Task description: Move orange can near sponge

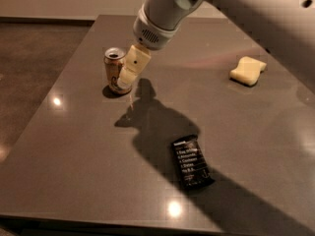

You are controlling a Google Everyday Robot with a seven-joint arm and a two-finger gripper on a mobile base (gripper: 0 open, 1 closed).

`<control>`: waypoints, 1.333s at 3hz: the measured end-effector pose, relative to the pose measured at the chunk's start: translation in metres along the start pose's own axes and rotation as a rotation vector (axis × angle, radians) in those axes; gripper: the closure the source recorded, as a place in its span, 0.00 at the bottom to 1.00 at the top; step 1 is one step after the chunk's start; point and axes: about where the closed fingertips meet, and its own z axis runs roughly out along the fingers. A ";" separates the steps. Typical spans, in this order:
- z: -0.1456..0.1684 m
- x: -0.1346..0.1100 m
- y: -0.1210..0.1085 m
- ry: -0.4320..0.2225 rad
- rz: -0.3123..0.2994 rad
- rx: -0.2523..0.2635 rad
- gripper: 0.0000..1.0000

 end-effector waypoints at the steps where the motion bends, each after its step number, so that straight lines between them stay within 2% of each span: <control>1: 0.021 -0.009 -0.004 0.005 0.007 -0.016 0.00; 3: 0.041 -0.030 -0.009 -0.015 0.006 -0.033 0.00; 4: 0.048 -0.031 -0.009 -0.015 -0.028 -0.048 0.25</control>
Offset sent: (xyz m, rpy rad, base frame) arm 0.0320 0.0416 -0.0149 0.0270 0.0178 0.0003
